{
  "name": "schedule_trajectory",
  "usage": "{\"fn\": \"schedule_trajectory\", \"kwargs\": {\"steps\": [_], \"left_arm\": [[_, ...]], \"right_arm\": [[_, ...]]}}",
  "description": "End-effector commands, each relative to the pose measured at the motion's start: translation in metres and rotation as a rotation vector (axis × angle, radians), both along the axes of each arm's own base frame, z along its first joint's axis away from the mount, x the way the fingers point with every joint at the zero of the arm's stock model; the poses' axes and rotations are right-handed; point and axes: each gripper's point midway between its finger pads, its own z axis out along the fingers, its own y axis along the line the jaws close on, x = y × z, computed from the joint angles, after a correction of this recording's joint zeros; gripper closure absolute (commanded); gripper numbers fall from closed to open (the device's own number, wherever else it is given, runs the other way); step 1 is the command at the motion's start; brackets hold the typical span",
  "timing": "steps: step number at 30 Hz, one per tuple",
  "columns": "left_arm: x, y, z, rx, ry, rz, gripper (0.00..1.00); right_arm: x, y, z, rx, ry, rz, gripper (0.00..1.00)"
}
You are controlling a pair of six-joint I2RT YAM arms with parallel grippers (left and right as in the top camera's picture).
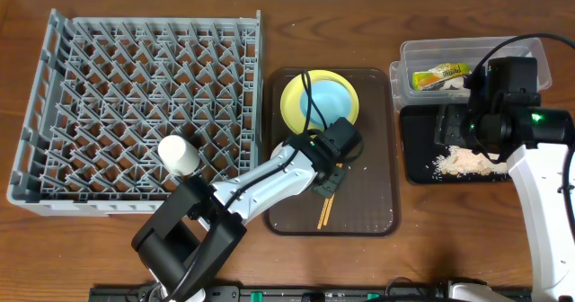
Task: Sort waste into correct bins and load items into the dishwasher rack
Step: 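Grasp the pink bowl on the tray with the left gripper, then carry the pink bowl to the back of the dish rack and place it upright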
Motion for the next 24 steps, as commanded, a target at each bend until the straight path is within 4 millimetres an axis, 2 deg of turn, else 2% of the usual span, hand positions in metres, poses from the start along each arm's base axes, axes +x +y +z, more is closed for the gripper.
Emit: {"fn": "schedule_trajectory", "kwargs": {"steps": [1, 5, 7, 13, 18, 21, 24], "left_arm": [[0.005, -0.004, 0.007, -0.016, -0.016, -0.003, 0.94], [0.004, -0.006, 0.021, -0.039, -0.033, -0.006, 0.94], [0.005, -0.007, 0.035, -0.057, -0.051, -0.006, 0.94], [0.017, -0.007, 0.107, -0.169, -0.182, -0.035, 0.94], [0.038, 0.008, 0.172, -0.322, -0.279, -0.001, 0.94], [0.053, 0.025, 0.196, -0.429, -0.277, 0.046, 0.94], [0.07, 0.046, 0.21, -0.558, -0.241, 0.095, 0.94]], "right_arm": [[0.0, -0.004, 0.004, -0.006, -0.011, -0.021, 0.3], [0.0, -0.004, 0.004, -0.006, -0.009, -0.021, 0.3], [0.0, -0.004, 0.004, -0.006, -0.009, -0.02, 0.31], [0.0, -0.004, 0.004, -0.008, -0.009, -0.014, 0.3], [0.0, -0.004, 0.004, -0.008, -0.009, -0.014, 0.3], [0.0, -0.004, 0.004, -0.008, -0.009, -0.014, 0.3], [0.0, -0.004, 0.004, -0.008, -0.009, -0.014, 0.3]]}}
